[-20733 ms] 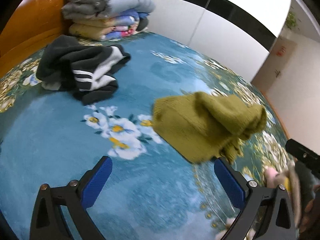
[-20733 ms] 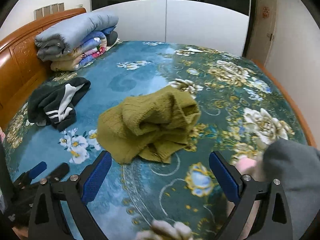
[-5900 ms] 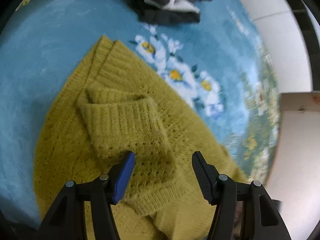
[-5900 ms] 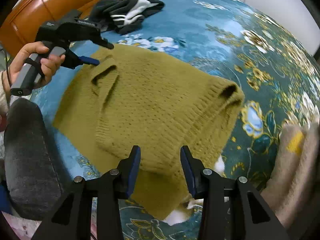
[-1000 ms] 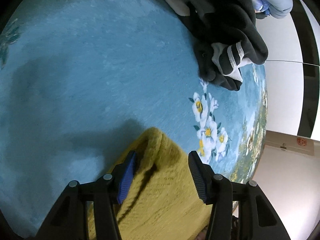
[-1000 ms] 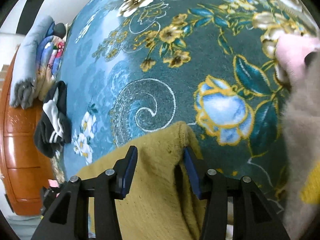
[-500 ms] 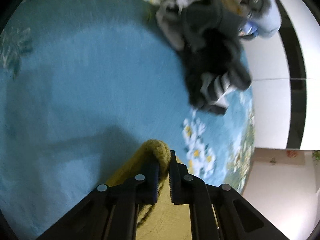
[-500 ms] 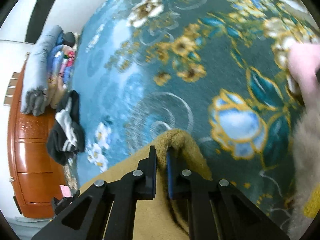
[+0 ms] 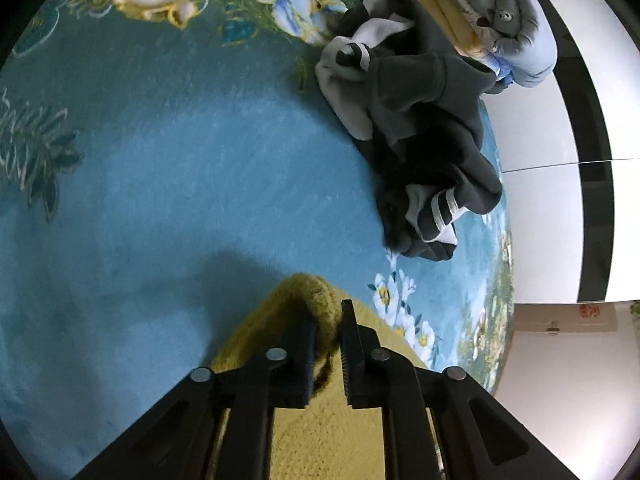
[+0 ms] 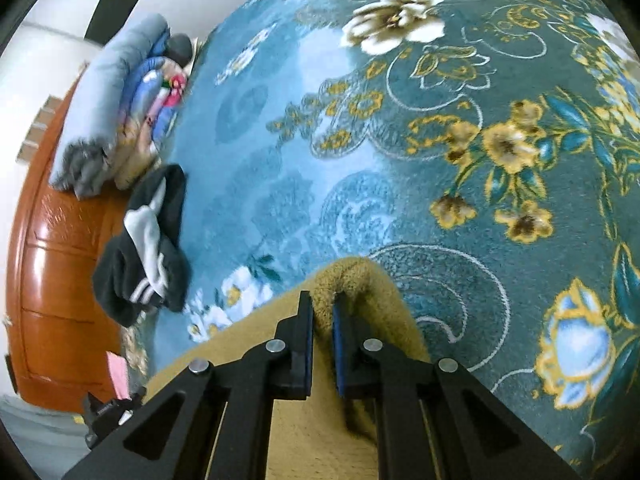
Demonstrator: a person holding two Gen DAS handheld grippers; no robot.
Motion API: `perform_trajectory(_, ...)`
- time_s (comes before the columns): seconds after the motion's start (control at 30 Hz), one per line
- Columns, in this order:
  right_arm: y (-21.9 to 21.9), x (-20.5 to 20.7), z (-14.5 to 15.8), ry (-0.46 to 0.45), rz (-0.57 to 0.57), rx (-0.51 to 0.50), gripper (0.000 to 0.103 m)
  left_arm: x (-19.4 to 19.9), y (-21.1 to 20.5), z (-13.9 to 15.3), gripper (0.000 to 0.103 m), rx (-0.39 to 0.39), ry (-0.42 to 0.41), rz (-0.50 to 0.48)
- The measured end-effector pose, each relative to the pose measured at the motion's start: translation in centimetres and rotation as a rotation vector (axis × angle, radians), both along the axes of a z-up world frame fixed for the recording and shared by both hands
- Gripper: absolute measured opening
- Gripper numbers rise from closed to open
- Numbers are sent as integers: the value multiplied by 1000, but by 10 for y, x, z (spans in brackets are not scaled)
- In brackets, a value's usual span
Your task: Fold clothes
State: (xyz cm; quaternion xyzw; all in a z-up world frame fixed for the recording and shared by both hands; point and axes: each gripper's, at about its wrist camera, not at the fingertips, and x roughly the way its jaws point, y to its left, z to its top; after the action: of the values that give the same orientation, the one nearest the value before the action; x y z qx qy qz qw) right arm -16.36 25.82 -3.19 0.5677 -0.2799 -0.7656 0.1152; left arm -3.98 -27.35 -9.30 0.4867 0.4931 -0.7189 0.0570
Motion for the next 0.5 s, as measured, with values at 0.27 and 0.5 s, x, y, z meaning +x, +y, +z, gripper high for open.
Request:
perform_trajectory(0.27, 17, 24, 20, 23, -23, 16, 23, 40, 7, 22, 50, -33, -52, 0)
perform_trajectory(0.5, 18, 102, 4, -111, 69, 1, 30, 89, 36, 4, 51, 1, -190, -35)
